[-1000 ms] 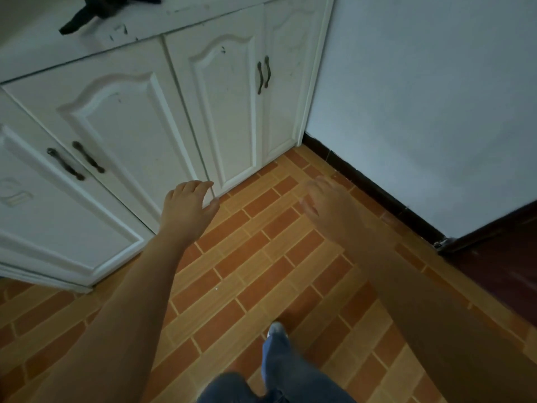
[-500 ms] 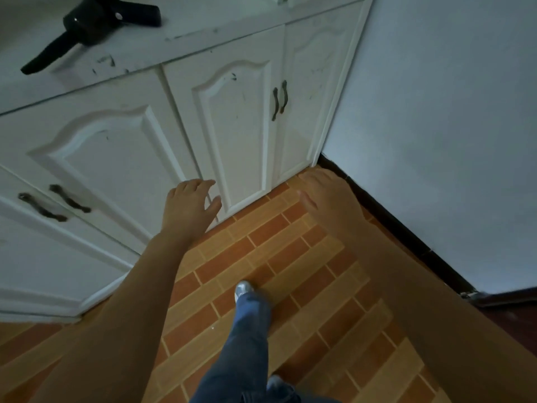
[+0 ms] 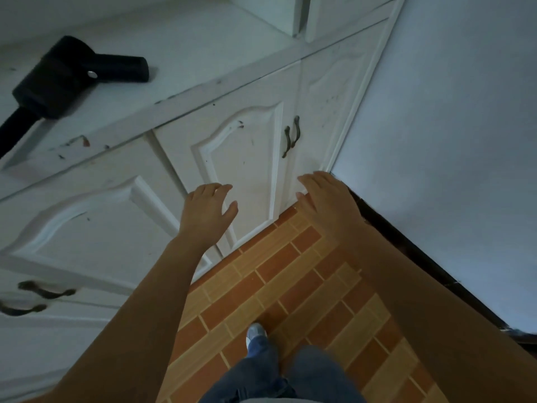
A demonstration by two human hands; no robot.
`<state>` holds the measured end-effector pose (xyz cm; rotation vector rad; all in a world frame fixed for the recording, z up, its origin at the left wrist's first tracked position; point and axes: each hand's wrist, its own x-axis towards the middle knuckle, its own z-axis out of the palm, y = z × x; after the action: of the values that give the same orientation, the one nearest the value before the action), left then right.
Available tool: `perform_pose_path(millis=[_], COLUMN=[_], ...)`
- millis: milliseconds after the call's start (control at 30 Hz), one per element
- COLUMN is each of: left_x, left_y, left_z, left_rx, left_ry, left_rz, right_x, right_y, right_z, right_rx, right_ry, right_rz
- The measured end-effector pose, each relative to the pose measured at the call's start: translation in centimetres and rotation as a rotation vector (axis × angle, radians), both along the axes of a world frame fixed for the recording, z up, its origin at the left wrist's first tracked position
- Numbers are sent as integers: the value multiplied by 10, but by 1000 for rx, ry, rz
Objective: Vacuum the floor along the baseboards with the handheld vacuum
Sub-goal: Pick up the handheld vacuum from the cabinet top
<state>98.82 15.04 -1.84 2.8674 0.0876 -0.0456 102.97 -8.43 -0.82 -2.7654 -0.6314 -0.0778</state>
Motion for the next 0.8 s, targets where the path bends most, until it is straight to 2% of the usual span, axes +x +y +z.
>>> perform_pose_path(millis=[233, 367, 467, 800], left_x=[23, 24, 18, -17], left_y=[11, 17, 21, 36], left_z=[0, 7, 13, 40], left_rx=[-5, -21, -17, 38], left_ry=[-2, -29, -46, -143], left_rz=[49, 147, 216, 492], right_x=[33, 49, 62, 88], right_y=[14, 24, 36, 87], right_z=[2, 6, 12, 46], right_rx=[-21, 50, 114, 132], right_ry=[8, -57, -101, -143], right_rz=[31, 92, 157, 450])
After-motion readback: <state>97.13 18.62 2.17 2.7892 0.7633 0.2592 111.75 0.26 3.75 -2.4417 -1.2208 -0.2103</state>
